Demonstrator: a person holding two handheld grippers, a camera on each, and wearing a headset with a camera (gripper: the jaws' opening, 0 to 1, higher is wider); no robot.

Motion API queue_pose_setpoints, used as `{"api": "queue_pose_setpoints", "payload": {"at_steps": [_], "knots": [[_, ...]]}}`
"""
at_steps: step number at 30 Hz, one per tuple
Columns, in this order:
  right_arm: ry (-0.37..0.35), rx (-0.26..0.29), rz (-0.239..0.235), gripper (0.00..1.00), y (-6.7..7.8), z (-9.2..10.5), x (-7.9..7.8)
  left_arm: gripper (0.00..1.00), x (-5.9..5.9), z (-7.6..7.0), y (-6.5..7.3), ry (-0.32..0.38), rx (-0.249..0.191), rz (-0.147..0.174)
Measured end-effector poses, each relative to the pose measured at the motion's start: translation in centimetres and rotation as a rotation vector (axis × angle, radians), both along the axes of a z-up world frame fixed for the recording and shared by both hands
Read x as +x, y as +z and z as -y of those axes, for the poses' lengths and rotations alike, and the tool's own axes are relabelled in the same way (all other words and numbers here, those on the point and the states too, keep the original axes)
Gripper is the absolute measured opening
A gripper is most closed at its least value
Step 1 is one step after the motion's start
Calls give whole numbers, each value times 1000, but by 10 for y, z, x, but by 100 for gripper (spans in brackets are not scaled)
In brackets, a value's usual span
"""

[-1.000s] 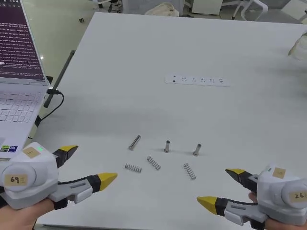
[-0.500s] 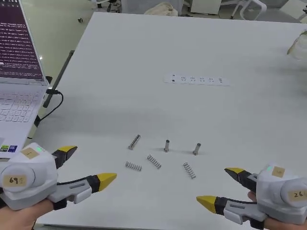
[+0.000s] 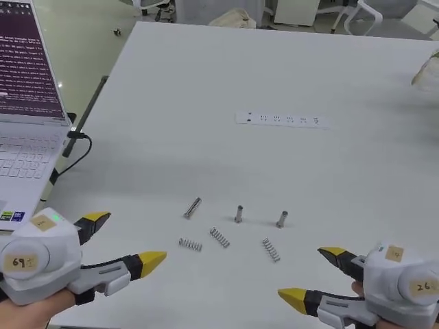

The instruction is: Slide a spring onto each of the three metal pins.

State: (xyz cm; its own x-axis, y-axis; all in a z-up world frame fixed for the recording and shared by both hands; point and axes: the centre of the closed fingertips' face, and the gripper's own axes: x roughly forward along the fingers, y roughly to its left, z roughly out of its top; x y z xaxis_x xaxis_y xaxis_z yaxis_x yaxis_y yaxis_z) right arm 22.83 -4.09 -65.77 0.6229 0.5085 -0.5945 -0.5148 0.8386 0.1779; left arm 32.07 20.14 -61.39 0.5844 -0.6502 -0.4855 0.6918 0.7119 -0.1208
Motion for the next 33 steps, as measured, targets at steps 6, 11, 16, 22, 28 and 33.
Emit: {"api": "queue_pose_setpoints", "payload": {"at_steps": [6, 11, 16, 22, 28, 33], "knots": [[10, 3, -1, 69, -1, -5, 2, 74, 0, -2, 1, 5, -4, 1], [14, 2, -2, 69, -2, -7, 3, 74, 0, -3, -1, 5, -3, 0], [10, 1, -1, 68, -3, -5, 3, 75, -1, -5, -4, 4, -1, -1], [8, -3, -5, 68, -5, -2, 3, 74, 0, -4, -5, 6, -3, -2], [4, -4, -5, 68, -5, -1, 3, 74, 5, 2, -6, -4, -2, -3], [-11, 0, -1, 67, -4, 1, 3, 72, 10, 11, -6, -24, 9, 1]]}}
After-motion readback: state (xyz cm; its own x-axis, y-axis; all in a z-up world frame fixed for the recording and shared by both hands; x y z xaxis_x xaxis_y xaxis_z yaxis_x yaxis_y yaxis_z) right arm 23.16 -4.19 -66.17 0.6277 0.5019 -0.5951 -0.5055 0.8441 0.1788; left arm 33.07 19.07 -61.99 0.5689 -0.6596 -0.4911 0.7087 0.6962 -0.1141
